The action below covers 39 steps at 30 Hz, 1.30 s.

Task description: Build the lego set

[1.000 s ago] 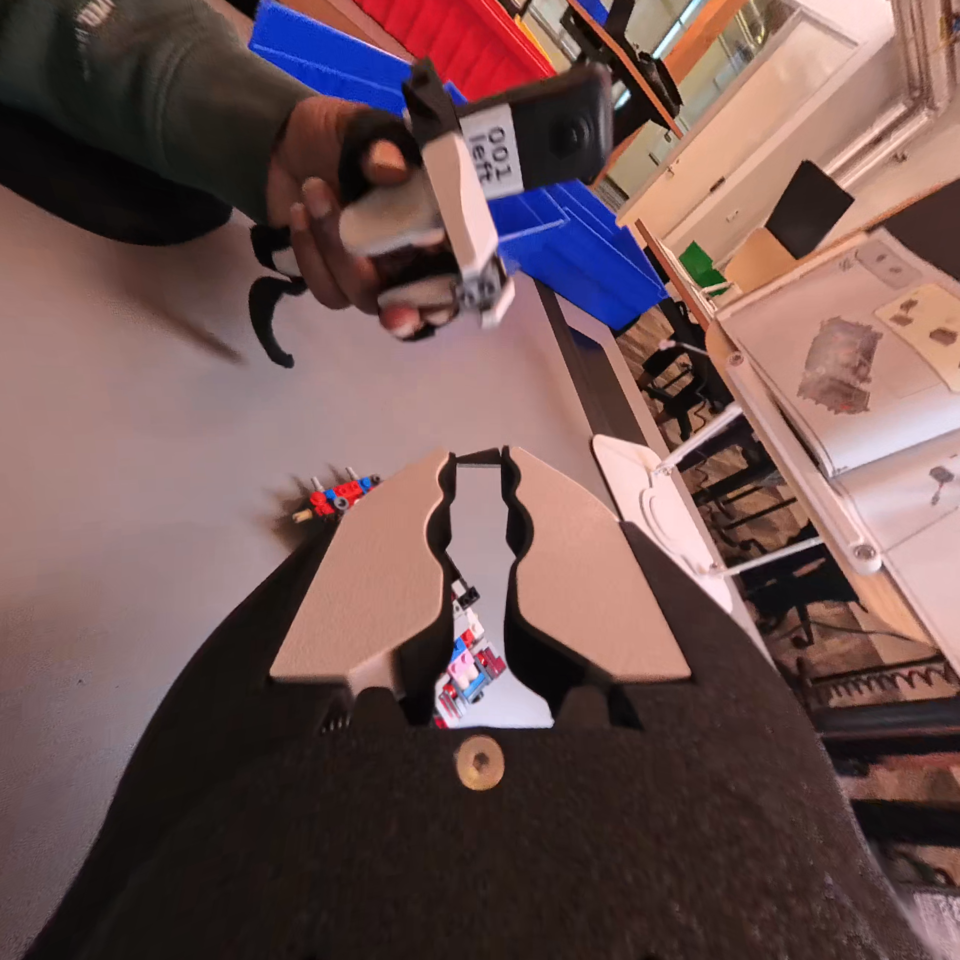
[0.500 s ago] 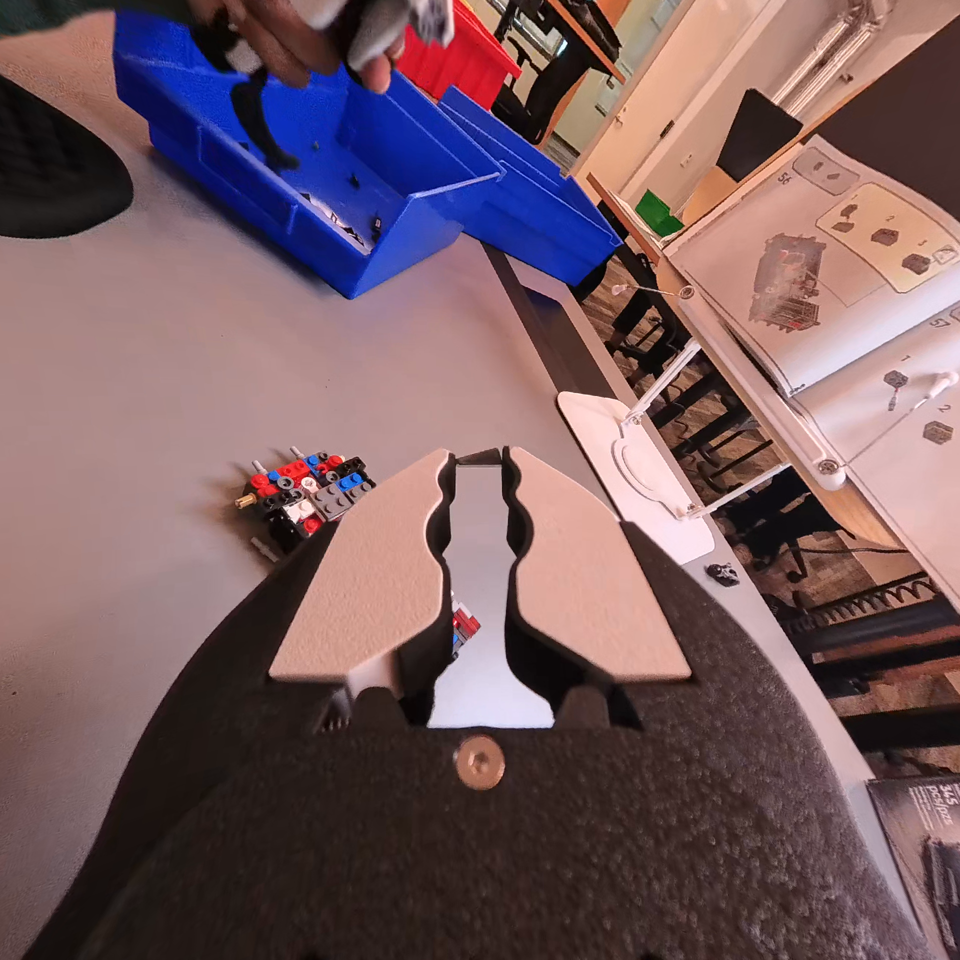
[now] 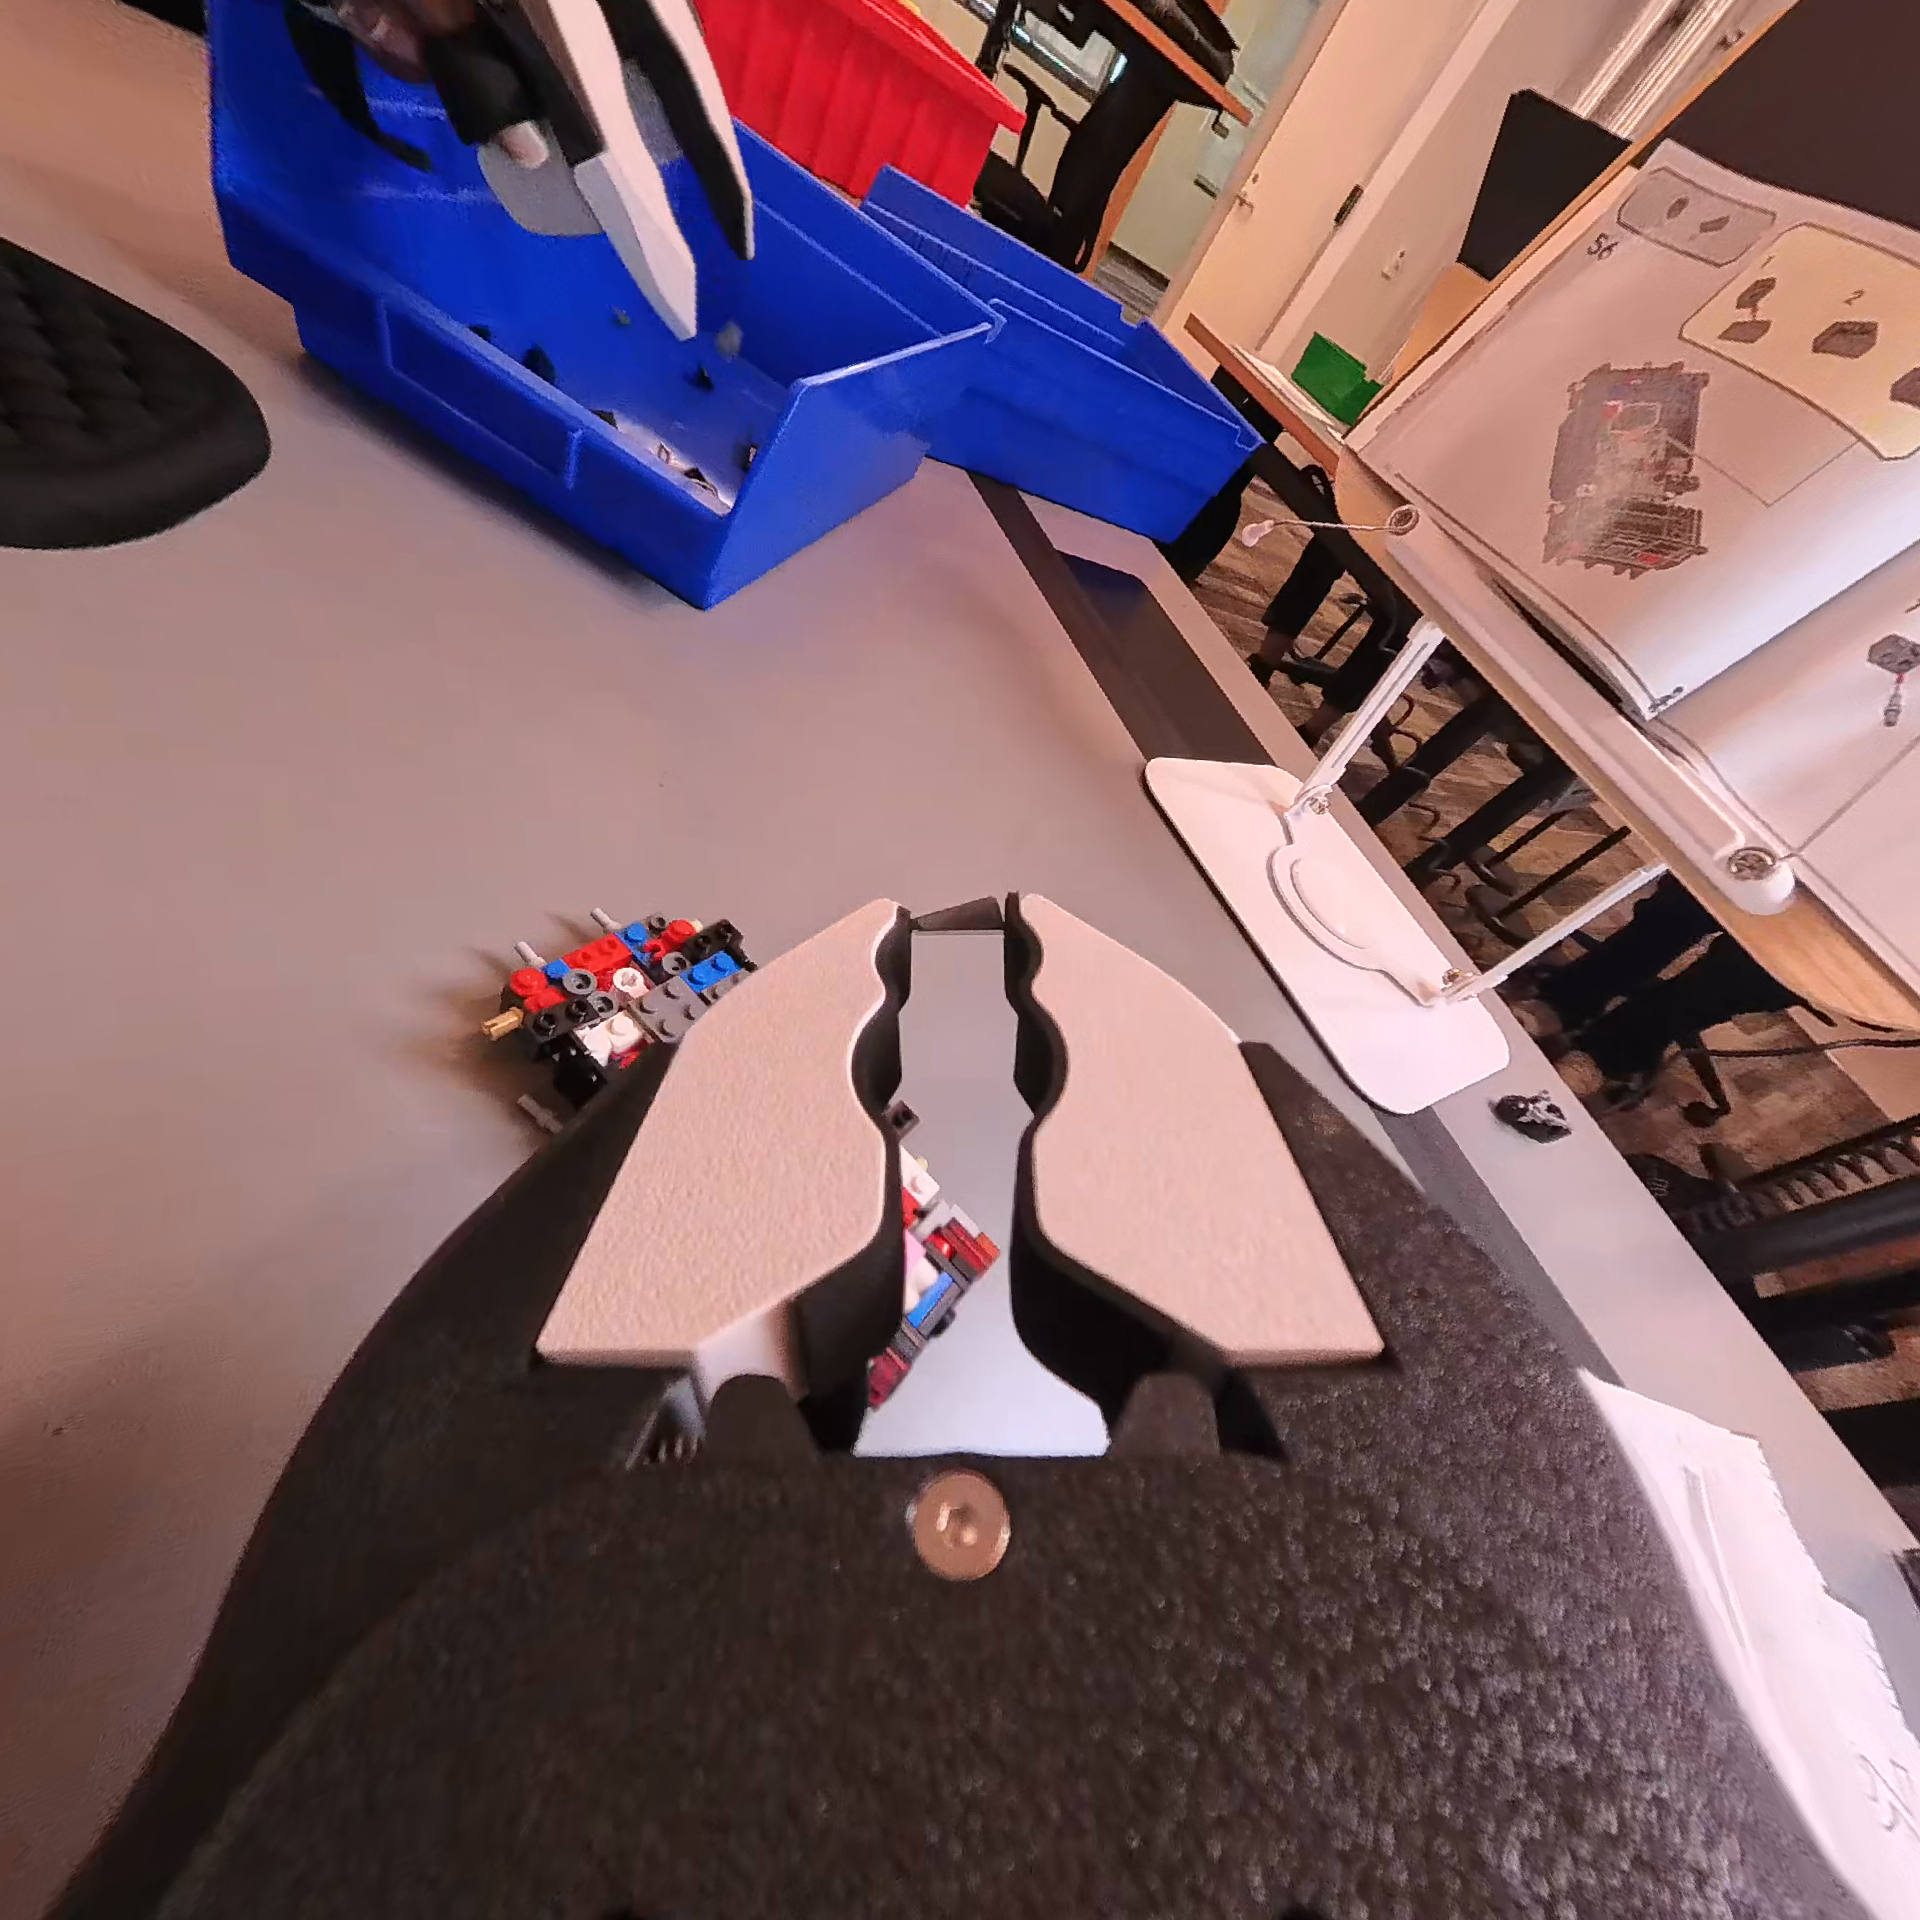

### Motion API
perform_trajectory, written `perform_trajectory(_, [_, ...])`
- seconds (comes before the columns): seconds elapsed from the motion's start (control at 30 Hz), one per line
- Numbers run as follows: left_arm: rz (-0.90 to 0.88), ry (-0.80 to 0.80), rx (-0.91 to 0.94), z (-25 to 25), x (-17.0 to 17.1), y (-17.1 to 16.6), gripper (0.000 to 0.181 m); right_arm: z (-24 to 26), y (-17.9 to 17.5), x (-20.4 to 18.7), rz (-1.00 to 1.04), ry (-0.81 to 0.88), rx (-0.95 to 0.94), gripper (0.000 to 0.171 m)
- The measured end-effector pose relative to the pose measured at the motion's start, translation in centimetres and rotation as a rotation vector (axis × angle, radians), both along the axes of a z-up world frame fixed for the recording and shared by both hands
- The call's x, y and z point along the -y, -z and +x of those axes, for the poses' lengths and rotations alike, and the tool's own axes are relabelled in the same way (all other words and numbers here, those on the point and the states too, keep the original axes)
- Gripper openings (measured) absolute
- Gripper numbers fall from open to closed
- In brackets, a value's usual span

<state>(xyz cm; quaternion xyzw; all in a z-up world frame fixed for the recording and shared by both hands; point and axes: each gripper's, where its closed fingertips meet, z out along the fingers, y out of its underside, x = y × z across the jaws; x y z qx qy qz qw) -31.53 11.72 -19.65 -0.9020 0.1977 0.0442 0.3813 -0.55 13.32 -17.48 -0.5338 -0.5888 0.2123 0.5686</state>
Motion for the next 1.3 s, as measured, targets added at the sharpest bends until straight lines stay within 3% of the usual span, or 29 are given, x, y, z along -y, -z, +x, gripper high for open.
perform_trajectory(0.2, [0.107, 0.169, 0.032, 4.6, -0.1, -2.4, 0.059, -0.7, -0.2, 0.9, -0.054, -0.033, -0.042, 0.017])
perform_trajectory(0.27, [0.231, 0.370, 0.112, 9.6, 0.3, -4.6, 0.044, -1.3, -0.6, 1.7, -0.132, -0.069, -0.095, 0.017])
perform_trajectory(0.33, [0.366, 0.582, 0.146, 15.4, 1.4, -6.4, 0.040, -2.0, -1.1, 2.5, -0.227, -0.111, -0.154, 0.017])
perform_trajectory(0.47, [0.536, 0.857, 0.062, 23.9, 3.5, -5.8, 0.039, -2.6, -2.7, 4.2, -0.432, -0.198, -0.276, 0.017])
perform_trajectory(0.7, [0.754, 0.883, -0.045, 28.3, 3.9, -6.0, 0.030, -3.4, -4.6, 6.4, -0.771, -0.320, -0.384, 0.017])
perform_trajectory(0.93, [0.841, 0.899, -0.194, 28.6, 4.1, -5.8, 0.005, -3.8, -4.0, 6.4, -0.855, -0.307, -0.374, 0.017])
perform_trajectory(1.03, [0.821, 0.792, -0.217, 25.8, 2.4, -6.7, 0.004, -3.1, -3.4, 4.9, -0.775, -0.236, -0.333, 0.029])
perform_trajectory(1.1, [0.793, 0.556, -0.225, 20.2, -0.3, -8.6, 0.004, -2.1, -3.1, 3.5, -0.684, -0.176, -0.286, 0.032])
perform_trajectory(1.2, [0.458, 0.105, -0.195, 8.1, -3.2, -6.9, 0.005, -0.5, -2.8, 1.4, -0.565, -0.091, -0.219, 0.032])
perform_trajectory(1.3, [0.066, -0.125, -0.088, 0.9, -1.5, -1.4, 0.005, 0.4, -2.7, 0.2, -0.553, -0.055, -0.215, 0.030])
